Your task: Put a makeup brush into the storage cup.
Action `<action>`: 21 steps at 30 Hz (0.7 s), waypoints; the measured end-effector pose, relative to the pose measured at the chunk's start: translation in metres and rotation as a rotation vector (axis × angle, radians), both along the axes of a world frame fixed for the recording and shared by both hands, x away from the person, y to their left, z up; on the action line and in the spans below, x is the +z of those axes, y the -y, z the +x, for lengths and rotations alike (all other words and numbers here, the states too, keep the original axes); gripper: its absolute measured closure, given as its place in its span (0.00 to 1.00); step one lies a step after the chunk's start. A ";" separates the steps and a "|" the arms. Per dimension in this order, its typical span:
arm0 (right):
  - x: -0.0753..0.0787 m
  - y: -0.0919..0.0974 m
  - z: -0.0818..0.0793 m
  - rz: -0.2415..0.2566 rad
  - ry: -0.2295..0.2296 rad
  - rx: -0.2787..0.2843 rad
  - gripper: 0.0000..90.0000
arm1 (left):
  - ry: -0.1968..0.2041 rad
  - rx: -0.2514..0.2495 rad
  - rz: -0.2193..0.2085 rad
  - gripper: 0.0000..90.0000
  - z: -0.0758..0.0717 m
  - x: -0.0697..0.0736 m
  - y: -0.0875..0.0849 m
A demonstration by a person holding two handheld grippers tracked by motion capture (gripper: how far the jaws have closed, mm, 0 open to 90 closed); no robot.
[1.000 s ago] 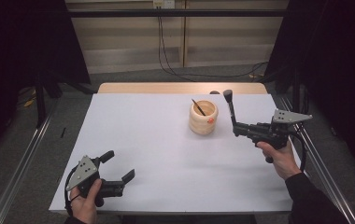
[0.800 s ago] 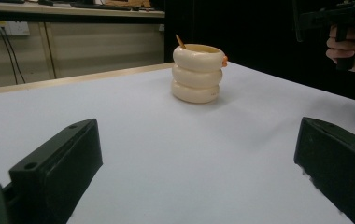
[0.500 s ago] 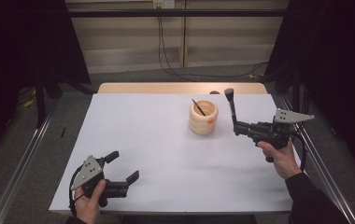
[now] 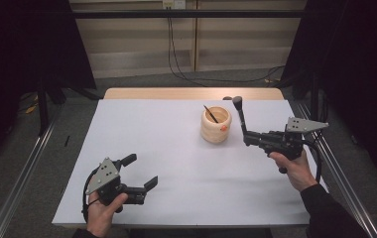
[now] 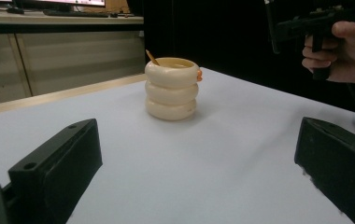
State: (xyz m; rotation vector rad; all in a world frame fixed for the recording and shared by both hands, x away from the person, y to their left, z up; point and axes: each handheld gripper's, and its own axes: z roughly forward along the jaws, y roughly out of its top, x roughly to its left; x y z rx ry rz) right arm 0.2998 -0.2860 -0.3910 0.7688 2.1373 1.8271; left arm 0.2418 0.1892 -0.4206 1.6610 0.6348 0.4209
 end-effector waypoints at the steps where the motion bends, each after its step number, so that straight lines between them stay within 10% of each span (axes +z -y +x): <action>1: 0.000 -0.001 0.000 0.000 -0.001 -0.002 0.89 | -0.002 -0.008 -0.007 0.01 0.001 0.001 0.002; 21: 0.001 -0.017 -0.005 -0.015 0.011 0.031 0.89 | 0.039 -0.076 -0.046 0.02 0.028 0.036 0.056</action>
